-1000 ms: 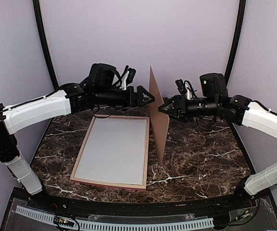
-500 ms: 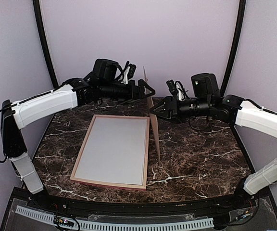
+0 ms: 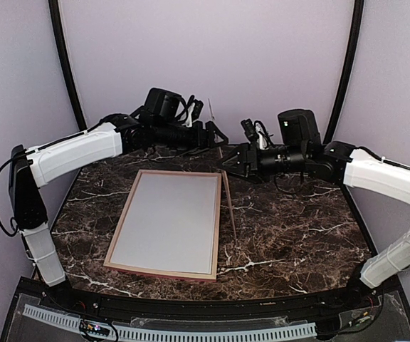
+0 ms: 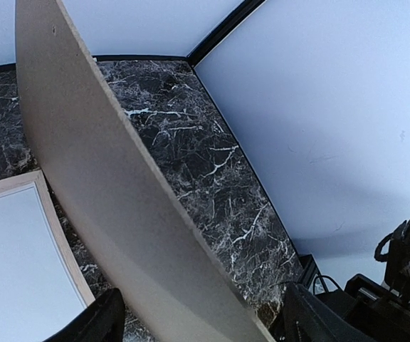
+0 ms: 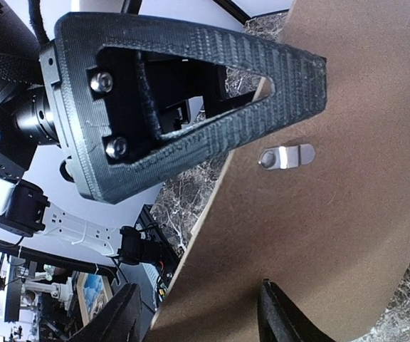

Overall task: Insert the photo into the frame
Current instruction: Turn over the backboard at the center of the board, then pass from the right arm to the left

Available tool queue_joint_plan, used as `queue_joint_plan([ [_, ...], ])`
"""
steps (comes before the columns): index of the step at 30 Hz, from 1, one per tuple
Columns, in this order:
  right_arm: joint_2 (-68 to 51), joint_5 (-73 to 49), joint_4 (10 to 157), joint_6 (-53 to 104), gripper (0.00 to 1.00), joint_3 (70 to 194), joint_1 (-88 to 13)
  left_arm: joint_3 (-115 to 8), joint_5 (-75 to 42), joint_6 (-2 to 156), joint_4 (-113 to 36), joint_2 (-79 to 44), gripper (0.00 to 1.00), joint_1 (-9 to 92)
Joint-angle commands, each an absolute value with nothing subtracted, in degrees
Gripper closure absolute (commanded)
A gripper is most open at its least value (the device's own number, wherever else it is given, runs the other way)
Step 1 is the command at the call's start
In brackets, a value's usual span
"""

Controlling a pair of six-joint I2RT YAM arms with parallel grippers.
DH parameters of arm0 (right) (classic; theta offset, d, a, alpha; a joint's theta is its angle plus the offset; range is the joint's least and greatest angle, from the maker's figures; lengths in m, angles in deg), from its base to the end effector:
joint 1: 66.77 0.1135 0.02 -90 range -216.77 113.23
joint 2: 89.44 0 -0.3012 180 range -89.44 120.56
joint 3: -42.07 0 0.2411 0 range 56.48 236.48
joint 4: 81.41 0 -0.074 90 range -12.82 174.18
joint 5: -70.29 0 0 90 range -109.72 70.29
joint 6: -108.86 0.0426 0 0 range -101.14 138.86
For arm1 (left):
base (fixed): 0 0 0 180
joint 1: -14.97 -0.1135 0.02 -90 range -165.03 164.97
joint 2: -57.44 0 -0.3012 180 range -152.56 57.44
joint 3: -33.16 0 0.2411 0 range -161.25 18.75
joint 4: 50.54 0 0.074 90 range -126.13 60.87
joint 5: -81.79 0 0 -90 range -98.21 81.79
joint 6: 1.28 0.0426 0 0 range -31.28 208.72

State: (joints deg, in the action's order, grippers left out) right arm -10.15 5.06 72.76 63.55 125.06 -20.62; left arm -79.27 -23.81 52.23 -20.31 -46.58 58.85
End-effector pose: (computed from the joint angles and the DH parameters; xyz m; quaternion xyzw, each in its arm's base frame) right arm 0.2012 0.2352 0.3826 -0.1300 0.8088 0.5133 0.2560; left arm 0.3080 -0.3120 0.3982 0.1288 0.8139 -0.4442 0.3517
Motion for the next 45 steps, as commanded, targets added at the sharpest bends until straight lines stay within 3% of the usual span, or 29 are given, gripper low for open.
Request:
queue_joint_plan([
  [1,-9.41,8.07,77.71,63.87,0.42,124.32,-20.1,-80.67,-22.67,52.71,-17.24,-45.92,0.23,58.64],
  [7,-9.29,13.5,85.22,66.64,0.39,122.55,-20.1,-80.75,-21.66,53.04,-16.08,-45.34,0.26,58.52],
  [16,-9.8,12.76,84.42,66.04,0.35,122.83,-20.1,-80.66,-21.44,53.64,-15.0,-45.09,0.27,57.68],
  [26,-9.54,10.4,81.07,64.22,0.35,121.82,-20.73,-78.54,-23.18,53.63,-15.25,-45.32,0.52,56.91],
  [45,-14.16,9.47,80.84,64.3,0.35,112.83,-25.03,-74.16,-24.84,53.18,-17.41,-47.01,0.8,55.75],
])
